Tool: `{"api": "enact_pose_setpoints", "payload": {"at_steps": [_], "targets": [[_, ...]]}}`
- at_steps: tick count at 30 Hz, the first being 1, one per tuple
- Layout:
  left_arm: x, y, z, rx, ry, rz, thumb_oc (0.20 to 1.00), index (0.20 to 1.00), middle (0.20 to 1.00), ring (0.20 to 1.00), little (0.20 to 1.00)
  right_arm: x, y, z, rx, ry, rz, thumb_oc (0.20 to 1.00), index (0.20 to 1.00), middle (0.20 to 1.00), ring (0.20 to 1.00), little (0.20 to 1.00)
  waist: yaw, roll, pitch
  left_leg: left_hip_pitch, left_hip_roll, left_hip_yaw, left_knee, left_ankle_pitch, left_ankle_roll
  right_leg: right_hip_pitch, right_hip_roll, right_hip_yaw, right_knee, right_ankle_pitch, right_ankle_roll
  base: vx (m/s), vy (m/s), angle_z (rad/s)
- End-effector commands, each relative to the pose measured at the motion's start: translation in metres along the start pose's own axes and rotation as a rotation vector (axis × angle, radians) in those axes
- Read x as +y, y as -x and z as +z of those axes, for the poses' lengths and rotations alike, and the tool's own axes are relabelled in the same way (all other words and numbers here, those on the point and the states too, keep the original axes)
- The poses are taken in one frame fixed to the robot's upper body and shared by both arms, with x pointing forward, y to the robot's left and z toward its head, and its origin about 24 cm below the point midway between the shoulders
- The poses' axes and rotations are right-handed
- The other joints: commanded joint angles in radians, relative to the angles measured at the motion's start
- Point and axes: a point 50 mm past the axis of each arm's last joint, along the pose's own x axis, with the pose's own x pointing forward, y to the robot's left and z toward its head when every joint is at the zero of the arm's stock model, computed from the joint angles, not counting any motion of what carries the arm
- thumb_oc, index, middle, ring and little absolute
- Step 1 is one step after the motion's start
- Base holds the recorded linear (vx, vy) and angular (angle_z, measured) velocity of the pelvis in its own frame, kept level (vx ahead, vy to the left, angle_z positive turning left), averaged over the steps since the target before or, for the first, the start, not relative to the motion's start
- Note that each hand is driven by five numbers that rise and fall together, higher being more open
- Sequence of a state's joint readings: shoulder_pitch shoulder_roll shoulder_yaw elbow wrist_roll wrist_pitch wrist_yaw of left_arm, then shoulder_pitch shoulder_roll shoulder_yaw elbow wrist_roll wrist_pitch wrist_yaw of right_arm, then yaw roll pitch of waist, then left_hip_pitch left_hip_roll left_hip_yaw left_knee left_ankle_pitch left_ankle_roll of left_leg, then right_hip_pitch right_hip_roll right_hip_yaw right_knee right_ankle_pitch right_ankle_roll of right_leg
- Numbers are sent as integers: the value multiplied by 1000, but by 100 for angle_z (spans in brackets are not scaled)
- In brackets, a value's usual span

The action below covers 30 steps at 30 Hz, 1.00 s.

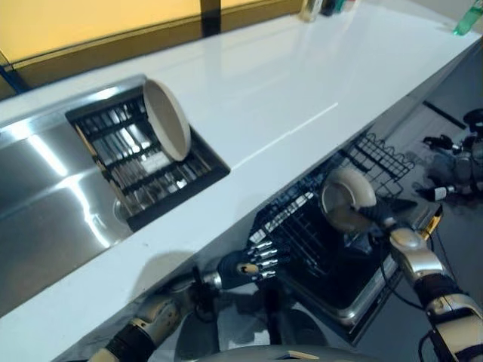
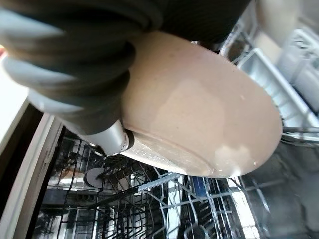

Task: Pick up plates and place into dishwasher.

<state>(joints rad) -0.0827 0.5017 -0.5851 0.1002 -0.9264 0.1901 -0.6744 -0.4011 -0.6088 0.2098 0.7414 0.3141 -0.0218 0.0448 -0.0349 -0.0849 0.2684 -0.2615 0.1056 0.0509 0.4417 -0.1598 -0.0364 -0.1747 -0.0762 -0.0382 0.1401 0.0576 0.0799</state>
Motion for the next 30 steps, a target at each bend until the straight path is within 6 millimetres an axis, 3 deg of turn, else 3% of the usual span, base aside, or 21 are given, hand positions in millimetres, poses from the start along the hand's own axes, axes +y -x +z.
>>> {"api": "enact_pose_setpoints", "payload": {"at_steps": [1,6,16,22,30], "targets": [[-18,-7,17,-57,-60,-99,1000,1000,1000,1000,1000,-22,-9,31,-75,141,-50,200,200,200,200,200,36,16,-1,-9,4,43,-37,8,62,30,-87,1,45,16,84,0,0,0],[-24,-12,18,-52,-60,-133,1000,1000,1000,1000,1000,-20,-12,14,18,325,-42,200,200,200,200,200,50,18,-5,-10,4,38,-40,14,59,41,-93,-6,37,14,85,23,-10,-2],[-32,-19,18,-36,-50,-173,1000,1000,1000,1000,1000,-29,-16,-2,185,465,-59,200,200,200,200,200,82,35,-10,2,1,20,-39,14,52,80,-101,-14,26,2,86,45,-1,5],[-34,-20,24,-44,-59,-185,1000,1000,1000,1000,1000,-37,-18,3,224,591,-75,200,200,200,200,200,97,42,1,-12,3,13,-37,24,46,88,-104,-24,20,2,86,-4,-6,1],[-40,-25,34,-65,-86,-217,1000,1000,1000,1000,1000,-54,-22,27,210,659,-156,200,200,200,200,200,106,56,20,-46,-6,-6,-43,42,37,75,-106,-33,11,4,80,-43,-1,7]]}}
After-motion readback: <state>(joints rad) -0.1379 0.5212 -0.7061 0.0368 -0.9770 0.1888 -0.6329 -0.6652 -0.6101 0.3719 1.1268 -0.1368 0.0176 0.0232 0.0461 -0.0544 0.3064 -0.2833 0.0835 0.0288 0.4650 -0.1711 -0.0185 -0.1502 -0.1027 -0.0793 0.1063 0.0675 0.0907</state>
